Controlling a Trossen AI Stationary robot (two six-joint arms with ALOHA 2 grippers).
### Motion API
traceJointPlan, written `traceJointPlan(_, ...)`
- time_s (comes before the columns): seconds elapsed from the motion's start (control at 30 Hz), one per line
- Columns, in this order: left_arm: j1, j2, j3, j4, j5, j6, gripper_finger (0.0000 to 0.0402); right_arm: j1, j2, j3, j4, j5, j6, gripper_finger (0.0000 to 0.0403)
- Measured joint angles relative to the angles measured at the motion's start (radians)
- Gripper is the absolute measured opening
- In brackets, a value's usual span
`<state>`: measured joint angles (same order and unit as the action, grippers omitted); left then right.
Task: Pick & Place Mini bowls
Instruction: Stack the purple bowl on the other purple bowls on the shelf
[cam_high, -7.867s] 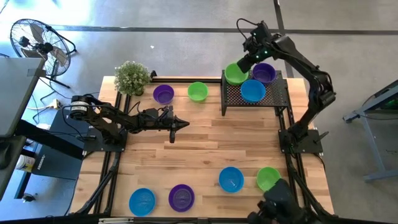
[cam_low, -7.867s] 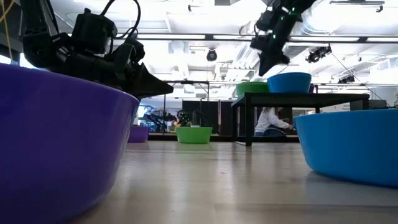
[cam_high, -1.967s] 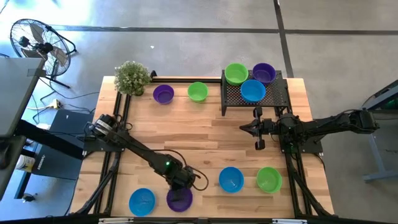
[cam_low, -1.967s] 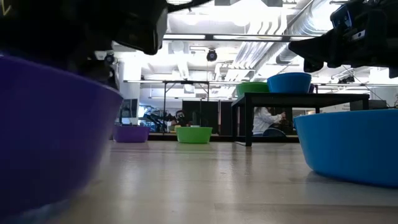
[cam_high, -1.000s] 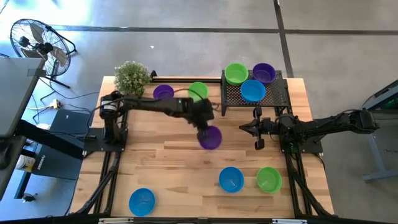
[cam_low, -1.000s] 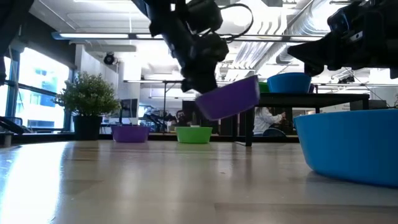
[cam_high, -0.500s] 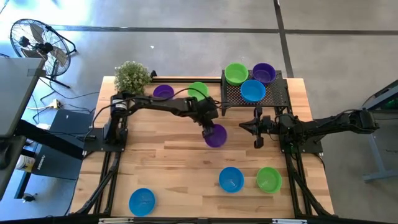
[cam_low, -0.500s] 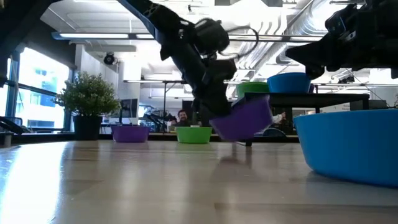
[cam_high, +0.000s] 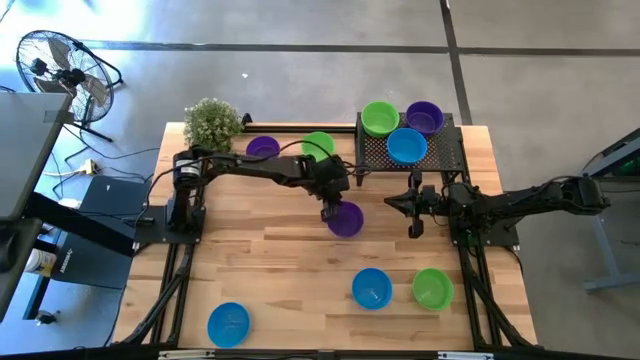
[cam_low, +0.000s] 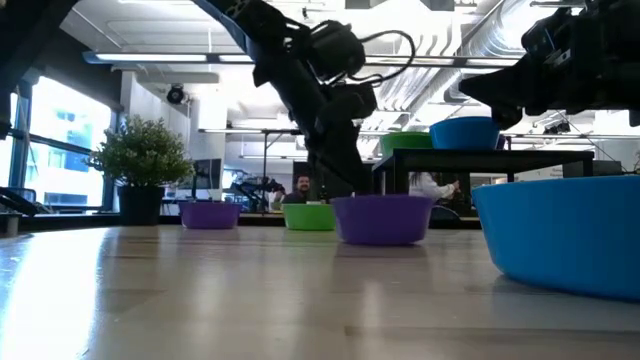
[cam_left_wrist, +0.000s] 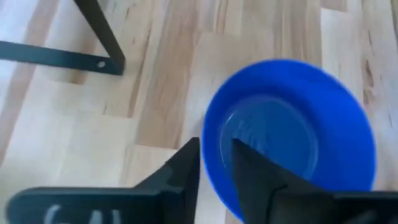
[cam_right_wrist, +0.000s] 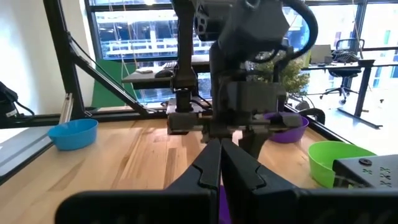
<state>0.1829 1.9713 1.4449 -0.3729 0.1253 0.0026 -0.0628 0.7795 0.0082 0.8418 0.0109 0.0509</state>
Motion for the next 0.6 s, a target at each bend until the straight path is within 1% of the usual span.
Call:
traceJointPlan(0.07, 0.000, -0.021, -0.027, 0.022, 0.014, 0.012, 0.0056, 0.000, 0.000, 0.000, 0.000, -0.001, 0.005, 0.0001)
traceJointPlan(0.13, 0.000, -0.050, -0.078, 0.092, 0.049, 0.017, 0.0022, 0.000, 0.000, 0.000, 0.000, 0.005, 0.006, 0.0001)
traceJointPlan(0.17, 0.000, -0.070, -0.113, 0.132, 0.061, 0.016, 0.0011, 0.000, 0.000, 0.000, 0.000, 0.013, 0.013, 0.0001)
traceJointPlan(0.23, 0.000, -0.107, -0.196, 0.229, 0.067, 0.003, 0.0009, 0.000, 0.000, 0.002, -0.012, 0.034, 0.020, 0.0002)
traceJointPlan(0.33, 0.000, -0.181, -0.344, 0.382, 0.034, -0.012, 0.0013, 0.000, 0.000, 0.019, -0.046, 0.046, 0.020, 0.0001)
traceJointPlan(0.43, 0.000, -0.253, -0.492, 0.595, 0.025, -0.036, 0.0003, 0.000, 0.003, 0.046, -0.086, 0.055, 0.020, 0.0001)
traceJointPlan(0.5, 0.000, -0.295, -0.592, 0.746, 0.021, -0.072, 0.0003, 0.001, 0.007, 0.071, -0.129, 0.056, 0.020, 0.0002)
traceJointPlan(0.6, 0.000, -0.334, -0.729, 0.982, 0.015, -0.097, 0.0004, 0.021, 0.016, 0.138, -0.233, 0.099, 0.020, 0.0003)
